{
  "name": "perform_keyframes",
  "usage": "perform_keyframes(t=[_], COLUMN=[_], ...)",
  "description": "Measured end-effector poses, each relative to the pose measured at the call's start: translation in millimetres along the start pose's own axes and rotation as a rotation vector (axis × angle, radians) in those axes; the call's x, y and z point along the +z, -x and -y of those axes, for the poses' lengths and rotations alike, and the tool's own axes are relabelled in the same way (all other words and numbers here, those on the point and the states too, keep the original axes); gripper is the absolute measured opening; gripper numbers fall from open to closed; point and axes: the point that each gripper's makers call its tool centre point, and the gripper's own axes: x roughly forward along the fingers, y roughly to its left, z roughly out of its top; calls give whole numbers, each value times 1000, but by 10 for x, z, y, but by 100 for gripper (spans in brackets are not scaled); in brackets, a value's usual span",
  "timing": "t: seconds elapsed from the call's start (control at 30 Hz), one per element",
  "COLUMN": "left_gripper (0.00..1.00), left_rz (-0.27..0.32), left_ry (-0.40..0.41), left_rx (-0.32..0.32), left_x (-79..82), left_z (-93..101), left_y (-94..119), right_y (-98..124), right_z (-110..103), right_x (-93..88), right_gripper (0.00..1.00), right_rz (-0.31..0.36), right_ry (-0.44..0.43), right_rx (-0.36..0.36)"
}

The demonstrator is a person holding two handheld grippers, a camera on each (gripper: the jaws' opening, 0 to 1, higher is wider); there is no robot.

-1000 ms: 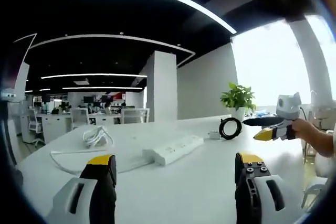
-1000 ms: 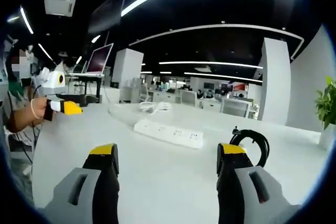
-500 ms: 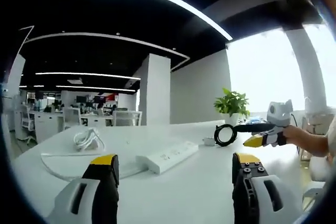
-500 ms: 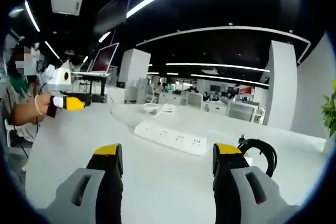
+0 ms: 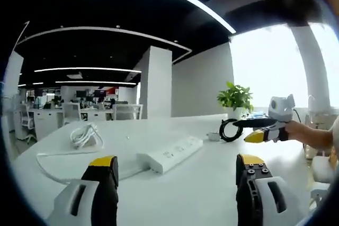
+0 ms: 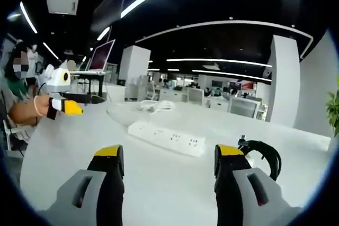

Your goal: Straighten the power strip on the desk, plug the charger into it

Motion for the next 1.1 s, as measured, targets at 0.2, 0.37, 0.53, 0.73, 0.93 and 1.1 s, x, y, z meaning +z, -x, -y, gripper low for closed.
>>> perform_keyframes(t=[0.2, 0.37, 0.53, 0.73, 0.93, 1.1], left_gripper=[95, 95, 94, 93, 93, 93], left_rz=[6, -19, -16, -36, -49, -70], left_ry=[9, -25, -23, -54, -65, -63], left_rx=[3, 15, 23, 31, 39, 53], left_x=[-3, -43, -43, -91, -148, -185], left_z=[-35, -52, -89, -110, -132, -175], left_y=[-105, -193, -299, -434, -564, -618], right_y=[-128, -197, -262, -370, -507, -590], right_z=[76, 112, 180, 241, 252, 271], right_x=[-10, -58, -106, -169, -238, -257], right_gripper=[65, 65, 63, 62, 62, 61], right_rz=[23, 8, -4, -18, -34, -37], right_ry=[-30, -26, -31, -10, -2, 2], right_rx=[13, 21, 21, 23, 48, 58])
